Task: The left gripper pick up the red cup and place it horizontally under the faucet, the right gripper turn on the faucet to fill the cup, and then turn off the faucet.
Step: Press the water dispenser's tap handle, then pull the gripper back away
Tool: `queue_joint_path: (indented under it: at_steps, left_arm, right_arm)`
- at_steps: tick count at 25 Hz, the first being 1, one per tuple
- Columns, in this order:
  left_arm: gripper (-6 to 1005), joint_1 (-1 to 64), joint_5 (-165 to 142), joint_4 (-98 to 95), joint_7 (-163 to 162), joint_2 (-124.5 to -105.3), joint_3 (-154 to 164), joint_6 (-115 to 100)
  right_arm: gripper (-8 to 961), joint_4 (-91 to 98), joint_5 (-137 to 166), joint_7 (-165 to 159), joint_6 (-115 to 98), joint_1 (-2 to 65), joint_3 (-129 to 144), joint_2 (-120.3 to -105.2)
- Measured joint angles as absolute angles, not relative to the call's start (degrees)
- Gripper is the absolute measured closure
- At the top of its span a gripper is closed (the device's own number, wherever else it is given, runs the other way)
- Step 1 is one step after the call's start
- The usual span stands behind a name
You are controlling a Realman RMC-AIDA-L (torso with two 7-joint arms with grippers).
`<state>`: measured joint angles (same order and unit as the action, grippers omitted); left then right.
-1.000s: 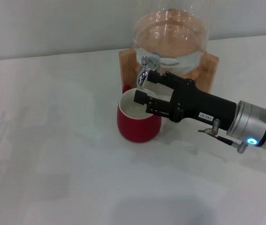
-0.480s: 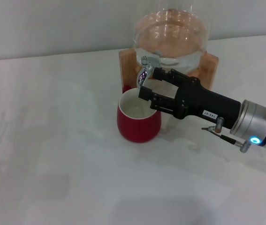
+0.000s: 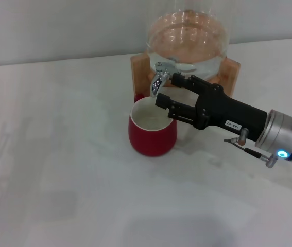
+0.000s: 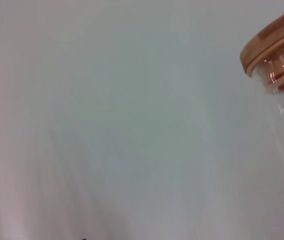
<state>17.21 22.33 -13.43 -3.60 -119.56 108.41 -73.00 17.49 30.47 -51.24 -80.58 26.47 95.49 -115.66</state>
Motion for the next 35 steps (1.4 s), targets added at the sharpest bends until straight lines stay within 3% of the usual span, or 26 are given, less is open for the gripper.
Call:
queue_joint_path:
  at_steps: [35]
  left_arm:
    - [130, 17.1, 22.2, -13.6, -3.6, -119.62, 108.5, -73.1]
  right_arm:
    - [126, 17.3, 30.3, -51.3, -80.4, 26.1, 93.3, -115.66]
